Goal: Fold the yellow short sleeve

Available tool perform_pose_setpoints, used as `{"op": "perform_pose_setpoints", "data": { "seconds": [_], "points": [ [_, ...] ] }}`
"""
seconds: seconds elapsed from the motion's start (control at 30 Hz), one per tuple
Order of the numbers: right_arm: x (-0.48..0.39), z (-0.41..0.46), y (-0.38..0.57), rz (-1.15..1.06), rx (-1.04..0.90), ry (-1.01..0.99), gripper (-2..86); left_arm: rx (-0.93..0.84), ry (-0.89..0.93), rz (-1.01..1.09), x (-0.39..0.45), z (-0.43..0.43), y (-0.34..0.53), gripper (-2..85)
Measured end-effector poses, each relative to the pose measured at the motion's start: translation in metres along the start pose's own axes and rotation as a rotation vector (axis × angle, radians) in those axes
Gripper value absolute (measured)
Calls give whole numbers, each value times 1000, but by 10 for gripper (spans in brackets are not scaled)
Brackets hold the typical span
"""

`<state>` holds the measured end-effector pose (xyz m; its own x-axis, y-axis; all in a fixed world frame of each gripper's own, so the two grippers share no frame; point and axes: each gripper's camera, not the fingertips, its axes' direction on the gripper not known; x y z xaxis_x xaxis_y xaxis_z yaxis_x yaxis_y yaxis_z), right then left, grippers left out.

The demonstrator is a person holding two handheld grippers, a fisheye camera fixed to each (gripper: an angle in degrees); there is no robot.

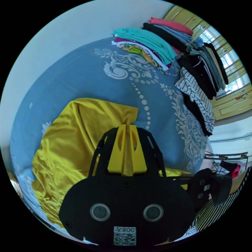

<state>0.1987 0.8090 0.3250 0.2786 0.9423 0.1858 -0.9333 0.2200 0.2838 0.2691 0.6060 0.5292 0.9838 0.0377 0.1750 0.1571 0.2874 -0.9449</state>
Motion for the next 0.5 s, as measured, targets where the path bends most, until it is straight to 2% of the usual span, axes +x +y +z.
{"op": "perform_pose_setpoints", "data": {
  "seconds": [0.1,0.27,0.33,0.5],
  "points": [
    [16,-9,-7,22,34,-78,19,37,55,-35,-13,-4,-13,24],
    [54,-51,-20,57,159,-223,16,314,377,-162,-55,-45,-26,19],
    [84,-71,-27,85,197,-283,16,386,453,-184,-67,-56,-34,19],
    [162,-93,-30,242,244,-289,15,461,523,-230,-91,-60,-58,24]
  ]
}}
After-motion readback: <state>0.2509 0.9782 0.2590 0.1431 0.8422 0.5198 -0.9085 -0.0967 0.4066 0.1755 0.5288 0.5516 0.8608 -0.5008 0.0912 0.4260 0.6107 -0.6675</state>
